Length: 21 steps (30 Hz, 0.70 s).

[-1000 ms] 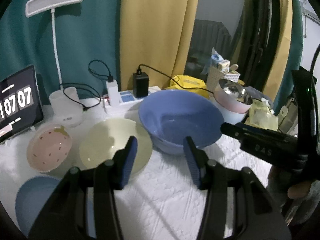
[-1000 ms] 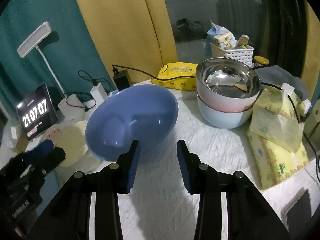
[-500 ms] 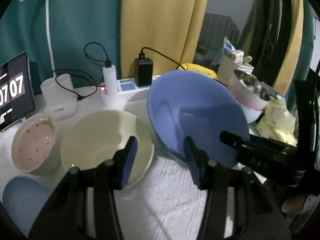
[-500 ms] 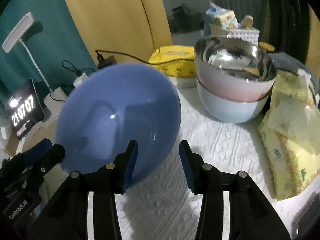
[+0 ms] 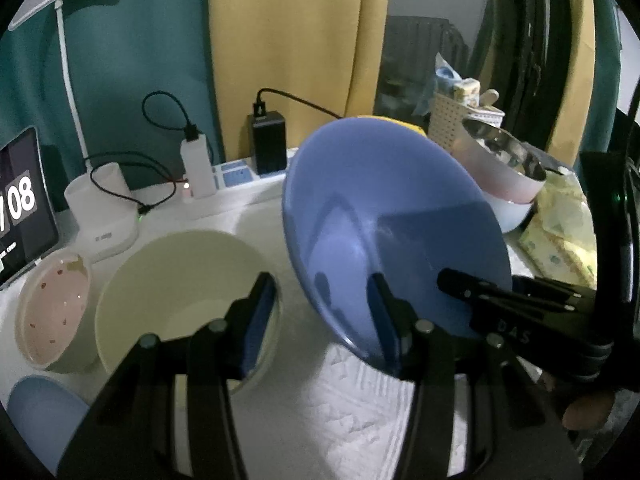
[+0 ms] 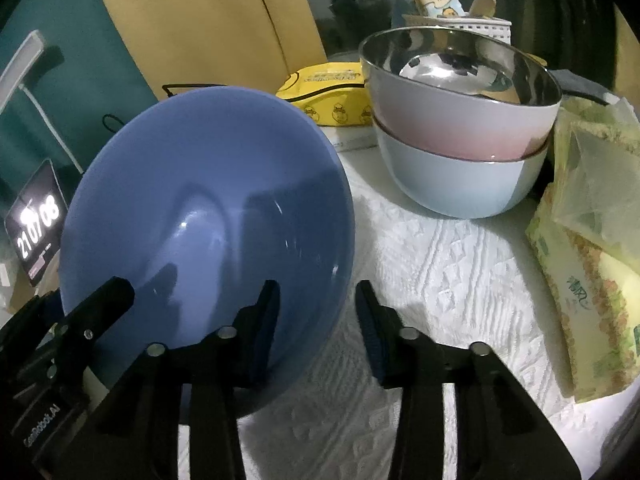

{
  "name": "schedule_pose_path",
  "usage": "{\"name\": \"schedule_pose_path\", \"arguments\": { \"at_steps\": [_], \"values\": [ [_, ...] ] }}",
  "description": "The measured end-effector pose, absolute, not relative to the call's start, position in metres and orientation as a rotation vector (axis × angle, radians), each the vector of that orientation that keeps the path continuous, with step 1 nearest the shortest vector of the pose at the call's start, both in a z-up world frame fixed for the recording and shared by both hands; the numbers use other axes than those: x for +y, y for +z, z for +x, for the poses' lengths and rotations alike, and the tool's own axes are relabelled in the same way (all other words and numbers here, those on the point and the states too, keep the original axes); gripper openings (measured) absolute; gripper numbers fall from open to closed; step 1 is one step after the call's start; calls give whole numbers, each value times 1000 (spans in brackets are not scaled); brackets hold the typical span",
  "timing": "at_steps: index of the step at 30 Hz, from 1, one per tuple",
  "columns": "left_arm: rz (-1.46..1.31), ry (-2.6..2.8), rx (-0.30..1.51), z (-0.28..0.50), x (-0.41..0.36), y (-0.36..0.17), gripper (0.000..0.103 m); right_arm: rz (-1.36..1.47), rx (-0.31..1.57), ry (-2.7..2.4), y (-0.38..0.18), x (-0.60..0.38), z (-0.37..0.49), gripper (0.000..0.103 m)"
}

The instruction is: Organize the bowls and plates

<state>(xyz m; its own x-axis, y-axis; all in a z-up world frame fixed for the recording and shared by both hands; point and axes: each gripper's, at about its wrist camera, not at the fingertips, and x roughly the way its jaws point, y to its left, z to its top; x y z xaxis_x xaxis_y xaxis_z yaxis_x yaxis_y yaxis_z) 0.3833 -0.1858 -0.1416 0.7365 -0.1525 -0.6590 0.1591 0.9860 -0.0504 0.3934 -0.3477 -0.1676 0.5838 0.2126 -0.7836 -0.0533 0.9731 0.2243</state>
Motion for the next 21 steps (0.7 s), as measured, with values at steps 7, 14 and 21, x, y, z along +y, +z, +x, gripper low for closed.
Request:
{"name": "schedule_pose_path", "arguments": {
  "at_steps": [7, 14, 21],
  "values": [
    [9, -187, 712, 380, -186, -138, 49, 149, 916, 198, -162, -337, 385, 21],
    [38, -197, 690, 374, -192, -135, 46, 148, 906, 190, -160, -338, 383, 21],
    [34, -191, 691, 373, -189, -133, 34, 164, 890, 181, -154, -345, 377, 20]
  ]
}}
